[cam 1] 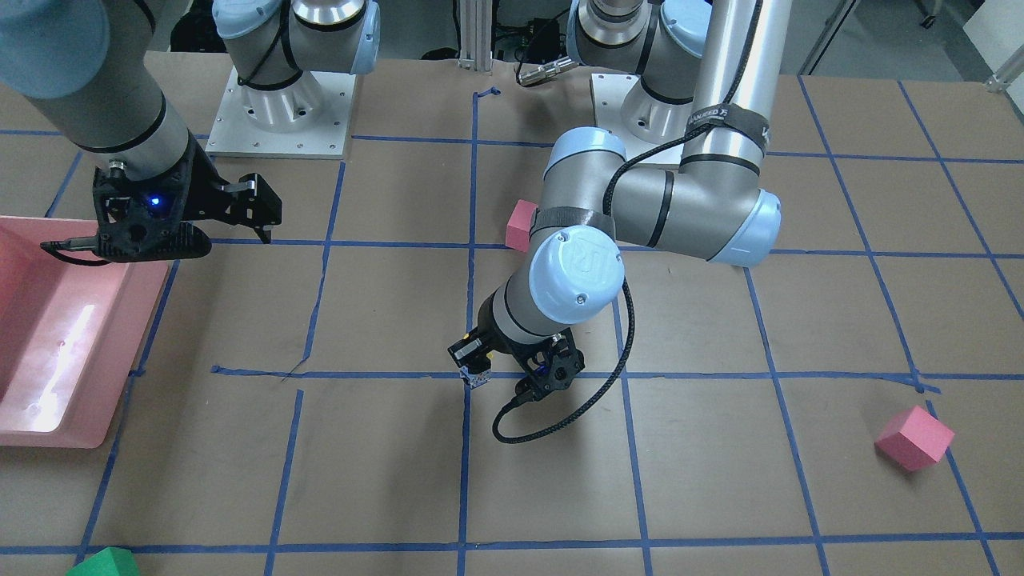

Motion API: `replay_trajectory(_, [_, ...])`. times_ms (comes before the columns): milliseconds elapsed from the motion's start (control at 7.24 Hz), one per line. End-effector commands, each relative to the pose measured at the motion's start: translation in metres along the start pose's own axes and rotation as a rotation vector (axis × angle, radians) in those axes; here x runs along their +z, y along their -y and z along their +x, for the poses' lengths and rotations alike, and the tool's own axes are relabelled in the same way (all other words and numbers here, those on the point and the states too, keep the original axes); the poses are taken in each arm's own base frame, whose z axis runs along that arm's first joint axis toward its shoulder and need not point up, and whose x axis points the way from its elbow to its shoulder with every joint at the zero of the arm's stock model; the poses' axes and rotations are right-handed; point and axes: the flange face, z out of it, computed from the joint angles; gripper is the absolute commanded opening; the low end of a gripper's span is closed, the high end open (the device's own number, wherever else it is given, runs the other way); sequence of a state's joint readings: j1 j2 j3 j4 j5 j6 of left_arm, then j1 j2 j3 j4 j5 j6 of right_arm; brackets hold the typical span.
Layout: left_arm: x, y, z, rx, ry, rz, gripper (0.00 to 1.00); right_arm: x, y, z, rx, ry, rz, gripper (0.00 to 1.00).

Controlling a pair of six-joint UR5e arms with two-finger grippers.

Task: Align button upright
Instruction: 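Grasp the button with the left gripper and turn it cap-up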

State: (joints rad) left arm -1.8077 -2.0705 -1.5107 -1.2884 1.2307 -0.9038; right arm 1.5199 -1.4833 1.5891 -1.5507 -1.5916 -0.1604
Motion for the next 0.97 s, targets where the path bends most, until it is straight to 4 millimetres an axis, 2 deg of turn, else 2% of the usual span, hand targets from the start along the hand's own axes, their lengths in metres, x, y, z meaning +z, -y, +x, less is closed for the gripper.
replay_trajectory(0, [0.021, 0.007, 0.002, -0.119, -0.010, -0.108, 0.27, 0.000, 0.000, 0.002, 0.001, -0.002, -0.002, 1.00])
replay_trajectory(276, [0.043, 0.018, 0.004, -0.104, 0.007, -0.132, 0.29, 0.002, -0.001, 0.001, -0.001, -0.001, -0.006, 1.00])
replay_trajectory(552, [0.044, 0.021, 0.003, -0.101, 0.012, -0.134, 0.31, 0.002, 0.000, 0.002, 0.002, -0.001, -0.006, 1.00])
replay_trajectory(690, [0.046, 0.022, 0.001, -0.105, 0.014, -0.137, 0.54, 0.003, -0.001, 0.001, 0.000, -0.001, -0.008, 1.00])
replay_trajectory(828, [0.045, 0.020, 0.000, -0.115, 0.017, -0.131, 1.00, 0.002, -0.001, 0.001, 0.000, 0.000, -0.006, 1.00])
